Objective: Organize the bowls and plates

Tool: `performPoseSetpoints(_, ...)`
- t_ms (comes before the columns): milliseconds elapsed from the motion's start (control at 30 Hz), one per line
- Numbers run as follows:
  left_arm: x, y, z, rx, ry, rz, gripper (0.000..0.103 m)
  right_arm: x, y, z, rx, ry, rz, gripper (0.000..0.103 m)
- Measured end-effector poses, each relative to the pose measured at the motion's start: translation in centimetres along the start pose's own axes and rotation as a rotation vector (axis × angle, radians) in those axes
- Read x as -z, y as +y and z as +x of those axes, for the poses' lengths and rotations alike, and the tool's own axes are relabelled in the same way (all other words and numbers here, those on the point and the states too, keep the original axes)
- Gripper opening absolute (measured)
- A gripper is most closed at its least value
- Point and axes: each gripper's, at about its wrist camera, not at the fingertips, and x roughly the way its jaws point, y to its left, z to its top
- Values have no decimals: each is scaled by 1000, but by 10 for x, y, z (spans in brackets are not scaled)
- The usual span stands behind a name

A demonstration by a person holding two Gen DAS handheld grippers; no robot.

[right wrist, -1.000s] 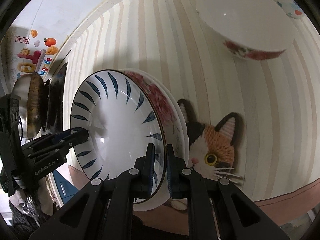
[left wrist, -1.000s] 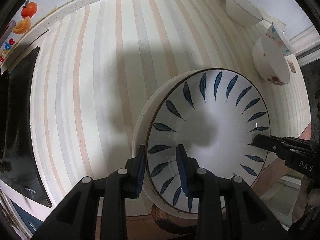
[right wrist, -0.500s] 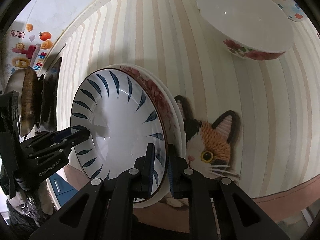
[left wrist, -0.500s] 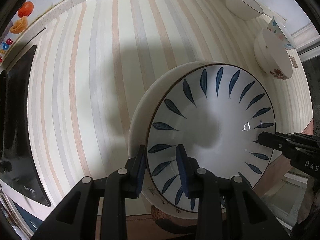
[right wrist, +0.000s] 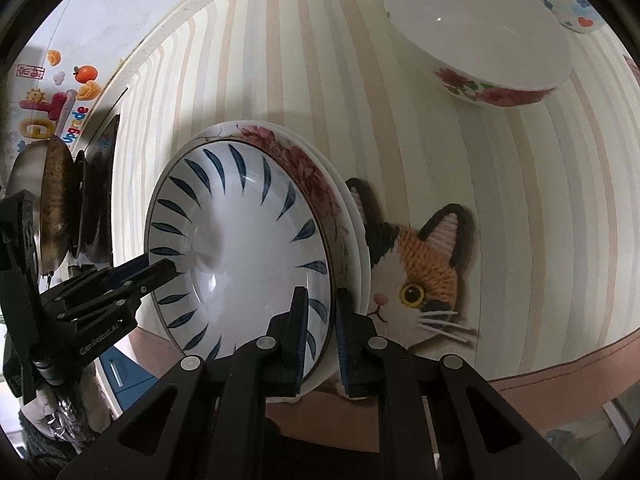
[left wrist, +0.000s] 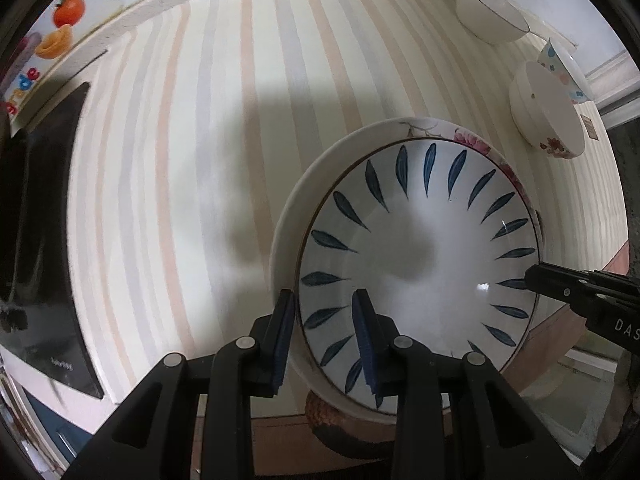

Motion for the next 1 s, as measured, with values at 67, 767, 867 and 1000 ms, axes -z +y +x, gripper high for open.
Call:
performPoseSetpoints(67, 4, 0, -7, -1, -11, -6, 27, 2, 2, -4, 7, -14, 1, 17)
performPoseSetpoints(767, 83, -4, -150, -13, -283, 6, 81, 100, 82, -138, 90, -278, -111, 87)
performPoseSetpoints(867, 93, -6, -161, -18, -306, -1, 85, 119, 93, -157, 110, -326, -129, 90)
performPoseSetpoints(1000, 109, -5, -177, -17, -333, 1, 86, 140, 105, -180, 145, -390, -139, 92)
